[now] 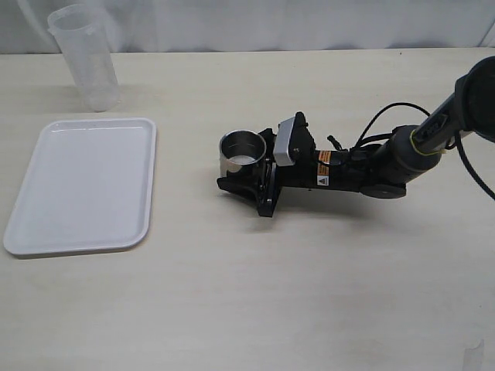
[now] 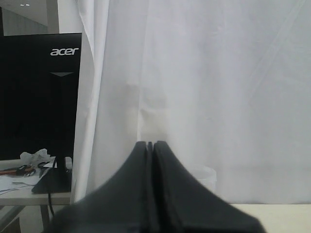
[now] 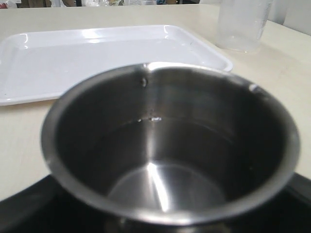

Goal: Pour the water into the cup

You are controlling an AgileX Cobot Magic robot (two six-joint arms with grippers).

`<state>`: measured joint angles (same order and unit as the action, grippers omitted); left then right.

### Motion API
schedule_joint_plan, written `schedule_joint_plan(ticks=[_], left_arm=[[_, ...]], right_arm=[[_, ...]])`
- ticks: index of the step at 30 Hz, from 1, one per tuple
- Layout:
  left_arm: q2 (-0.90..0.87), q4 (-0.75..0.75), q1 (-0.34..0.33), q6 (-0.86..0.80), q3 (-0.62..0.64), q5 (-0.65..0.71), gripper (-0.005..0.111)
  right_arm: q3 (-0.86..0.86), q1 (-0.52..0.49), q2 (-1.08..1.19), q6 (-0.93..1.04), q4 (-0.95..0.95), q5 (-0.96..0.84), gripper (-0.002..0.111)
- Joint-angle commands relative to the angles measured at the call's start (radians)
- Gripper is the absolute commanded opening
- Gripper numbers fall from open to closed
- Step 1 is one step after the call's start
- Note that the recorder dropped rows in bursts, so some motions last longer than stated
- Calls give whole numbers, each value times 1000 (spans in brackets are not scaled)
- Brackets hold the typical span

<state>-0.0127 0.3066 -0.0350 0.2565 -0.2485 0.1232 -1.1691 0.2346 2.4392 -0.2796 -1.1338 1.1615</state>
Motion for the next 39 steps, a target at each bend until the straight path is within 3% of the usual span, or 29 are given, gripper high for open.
schedule_joint_plan(ticks=[1,7,14,18,35,39], left_arm=[[3,-2,1,8,6,-1,0],[3,-14,1,8,6,-1,0],[3,-173,1,8,6,-1,0],[13,-191,1,8,8,-1,0],[13,-188,1,8,248,-24,0],[13,-187,1,8,248,66,0]], right_arm=[[-5,1,-5,3,-6,15,4],[-5,1,-5,3,-6,15,4],[-5,1,-5,3,-6,15,4],[-5,1,-5,3,-6,15,4],[-5,1,-5,3,-41,16,4],[-5,1,-5,3,-41,16,4]])
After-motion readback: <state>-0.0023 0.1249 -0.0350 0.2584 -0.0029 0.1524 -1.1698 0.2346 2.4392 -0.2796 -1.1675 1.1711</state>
